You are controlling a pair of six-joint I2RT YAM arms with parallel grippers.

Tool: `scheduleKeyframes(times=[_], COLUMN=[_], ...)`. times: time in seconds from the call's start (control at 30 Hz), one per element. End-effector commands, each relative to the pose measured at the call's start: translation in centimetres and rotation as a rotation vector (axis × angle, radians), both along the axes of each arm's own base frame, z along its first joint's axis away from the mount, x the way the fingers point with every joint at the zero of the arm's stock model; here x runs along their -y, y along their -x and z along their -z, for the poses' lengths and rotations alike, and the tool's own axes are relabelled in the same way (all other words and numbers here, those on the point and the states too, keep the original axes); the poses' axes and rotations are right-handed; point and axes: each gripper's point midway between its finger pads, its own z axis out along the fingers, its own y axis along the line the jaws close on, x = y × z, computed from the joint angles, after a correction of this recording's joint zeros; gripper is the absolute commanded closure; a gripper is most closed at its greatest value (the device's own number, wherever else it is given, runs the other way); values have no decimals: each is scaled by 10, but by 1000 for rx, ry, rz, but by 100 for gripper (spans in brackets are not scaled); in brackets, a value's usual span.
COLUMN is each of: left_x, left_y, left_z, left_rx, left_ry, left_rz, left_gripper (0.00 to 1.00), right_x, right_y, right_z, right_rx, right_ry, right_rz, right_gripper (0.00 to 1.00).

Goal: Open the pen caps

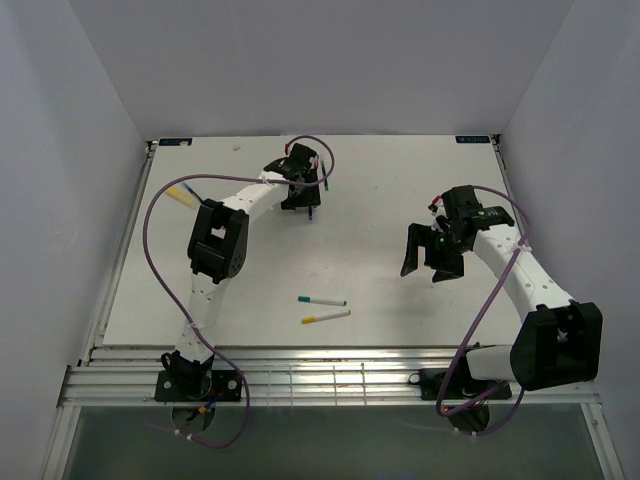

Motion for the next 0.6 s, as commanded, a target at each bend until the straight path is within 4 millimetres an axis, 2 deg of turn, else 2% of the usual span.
scheduleKeyframes(times=[0.0, 0.07, 0.1, 0.2, 0.37, 0.4, 0.57], left_x=[5, 8, 8, 3, -10, -15, -19], left_y=[-16, -21, -21, -19, 1, 8, 24], left_z=[-17, -17, -11, -4, 11, 20, 43], left_rx=[60, 69, 60, 43, -7, -28, -86], left_ry=[-37, -42, -51, -77, -138, -153, -178], left_rz=[25, 32, 30, 25, 13, 11, 19], left_gripper=[30, 30, 31, 37, 46, 47, 60], right_x=[2, 2, 2, 2, 1, 0, -4], right_y=[0, 3, 3, 3, -1, -2, -5], right_z=[2, 5, 7, 8, 10, 10, 10], right_rx=[3, -9, -13, -17, -21, -23, -27], right_ry=[21, 22, 24, 29, 29, 28, 22], right_rz=[-21, -23, -25, -25, -28, -30, -37], right_gripper=[10, 10, 10, 10, 10, 10, 10])
